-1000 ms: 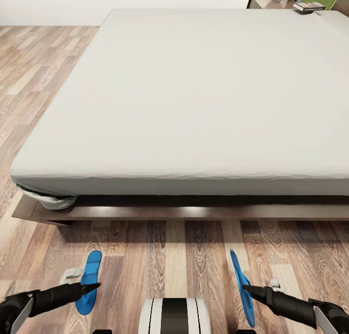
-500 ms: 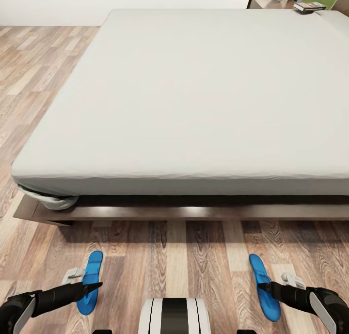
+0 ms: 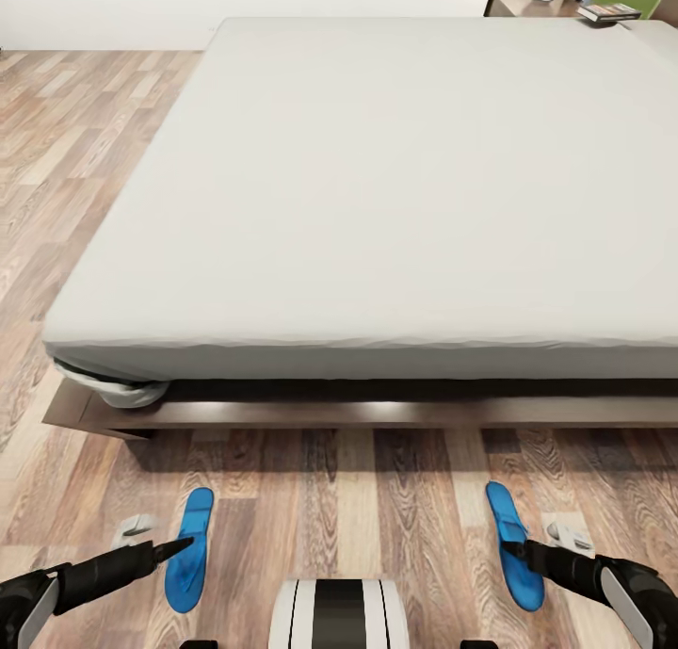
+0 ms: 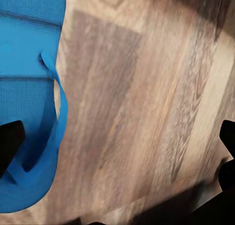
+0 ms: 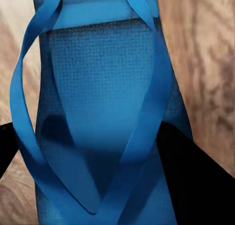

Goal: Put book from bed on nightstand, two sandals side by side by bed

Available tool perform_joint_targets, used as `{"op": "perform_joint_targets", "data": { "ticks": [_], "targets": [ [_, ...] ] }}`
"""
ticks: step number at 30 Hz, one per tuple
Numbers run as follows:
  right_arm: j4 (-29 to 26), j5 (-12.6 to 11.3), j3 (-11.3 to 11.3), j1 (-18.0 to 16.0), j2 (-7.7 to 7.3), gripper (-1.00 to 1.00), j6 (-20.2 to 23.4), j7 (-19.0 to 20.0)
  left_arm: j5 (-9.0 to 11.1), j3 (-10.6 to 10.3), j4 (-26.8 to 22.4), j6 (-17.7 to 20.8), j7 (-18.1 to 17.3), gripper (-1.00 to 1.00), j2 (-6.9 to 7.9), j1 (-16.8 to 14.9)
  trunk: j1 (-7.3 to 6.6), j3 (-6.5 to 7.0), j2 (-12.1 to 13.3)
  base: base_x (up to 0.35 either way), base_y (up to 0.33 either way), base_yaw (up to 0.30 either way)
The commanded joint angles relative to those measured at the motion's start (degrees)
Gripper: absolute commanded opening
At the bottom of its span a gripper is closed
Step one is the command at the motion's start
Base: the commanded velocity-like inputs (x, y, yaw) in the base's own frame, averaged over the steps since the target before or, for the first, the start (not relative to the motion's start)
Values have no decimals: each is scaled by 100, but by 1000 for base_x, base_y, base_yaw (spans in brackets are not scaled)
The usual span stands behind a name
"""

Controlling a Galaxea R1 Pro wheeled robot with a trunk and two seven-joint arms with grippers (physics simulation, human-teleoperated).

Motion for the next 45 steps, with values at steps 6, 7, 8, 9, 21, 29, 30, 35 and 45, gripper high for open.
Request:
{"op": "perform_joint_targets", "data": {
  "ticks": [6, 7, 8, 9, 21, 29, 30, 35, 45],
  "targets": [
    [33, -24, 28, 1, 37, -100, -975, -38, 29, 9, 6, 55, -14, 100, -1, -5, -1, -3, -1, 0, 270, 0],
    [59, -20, 31, 1, 39, -100, -1146, -43, 29, 8, 5, 55, -14, 100, -1, -6, -1, -3, -1, 0, 272, 0],
    [92, 3, 21, 1, 40, -100, -1299, -57, 29, 7, 5, 55, -14, 100, -1, -4, -1, -3, -1, 0, 273, 0],
    [106, 10, 18, 1, 40, -100, -1332, -72, 29, 7, 5, 55, -14, 100, -1, -4, -1, -3, -1, 0, 273, 0],
    [678, 40, 23, -1, 42, -100, -2025, -833, 29, 6, 11, 55, -6, 100, -1, -4, -1, -3, -1, 0, 271, 0],
    [680, 40, 22, 0, 41, -100, -2038, -835, 29, 6, 12, 55, -5, 100, -2, -3, -1, -3, -1, 0, 251, 0],
    [680, 40, 22, 1, 41, -100, -2038, -835, 29, 6, 12, 55, -5, 100, -3, -3, -1, -3, -1, 0, 247, 0],
    [683, 40, 22, 1, 41, -100, -2039, -835, 29, 6, 12, 55, -5, 100, -3, -3, -1, -3, -1, 0, 238, 0],
    [688, 40, 22, 1, 44, -100, -2047, -843, 29, 6, 13, 55, 2, 100, -8, -3, -1, -3, -1, 0, 234, 0]
  ]
}}
